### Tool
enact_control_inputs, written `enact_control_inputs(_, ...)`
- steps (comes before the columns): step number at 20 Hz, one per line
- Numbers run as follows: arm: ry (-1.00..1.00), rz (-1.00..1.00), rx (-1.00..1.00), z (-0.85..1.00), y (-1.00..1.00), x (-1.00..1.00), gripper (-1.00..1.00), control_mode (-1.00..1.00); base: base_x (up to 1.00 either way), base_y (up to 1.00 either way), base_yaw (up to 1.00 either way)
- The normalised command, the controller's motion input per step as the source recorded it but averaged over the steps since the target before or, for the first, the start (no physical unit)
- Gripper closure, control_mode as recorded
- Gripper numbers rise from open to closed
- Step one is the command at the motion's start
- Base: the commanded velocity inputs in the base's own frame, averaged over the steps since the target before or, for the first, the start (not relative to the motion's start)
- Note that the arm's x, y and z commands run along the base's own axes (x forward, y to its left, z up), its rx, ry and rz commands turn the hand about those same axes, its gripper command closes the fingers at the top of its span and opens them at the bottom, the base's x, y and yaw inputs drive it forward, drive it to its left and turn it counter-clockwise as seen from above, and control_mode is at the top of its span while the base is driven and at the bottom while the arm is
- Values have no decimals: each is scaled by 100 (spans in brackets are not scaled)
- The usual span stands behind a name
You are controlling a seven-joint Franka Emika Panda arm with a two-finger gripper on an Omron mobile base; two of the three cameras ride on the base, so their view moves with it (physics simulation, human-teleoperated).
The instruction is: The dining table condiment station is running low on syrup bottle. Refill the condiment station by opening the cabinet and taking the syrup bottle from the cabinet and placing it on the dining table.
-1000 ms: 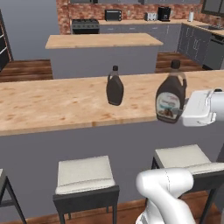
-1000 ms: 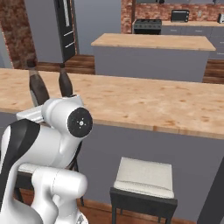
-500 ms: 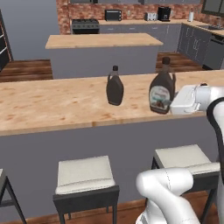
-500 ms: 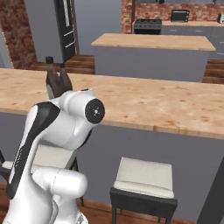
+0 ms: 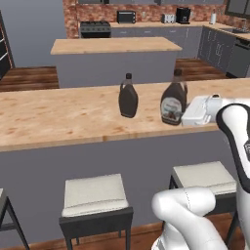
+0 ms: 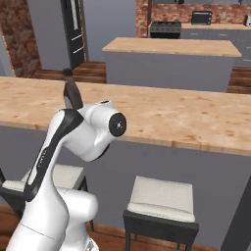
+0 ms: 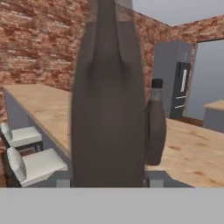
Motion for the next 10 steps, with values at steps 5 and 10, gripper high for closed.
enact_control_inputs(5, -3, 0, 8, -26, -8, 45, 100, -100, 0, 0, 0)
enact_control_inputs(10, 5, 0, 6, 0, 0, 54, 100, -100, 0, 0, 0)
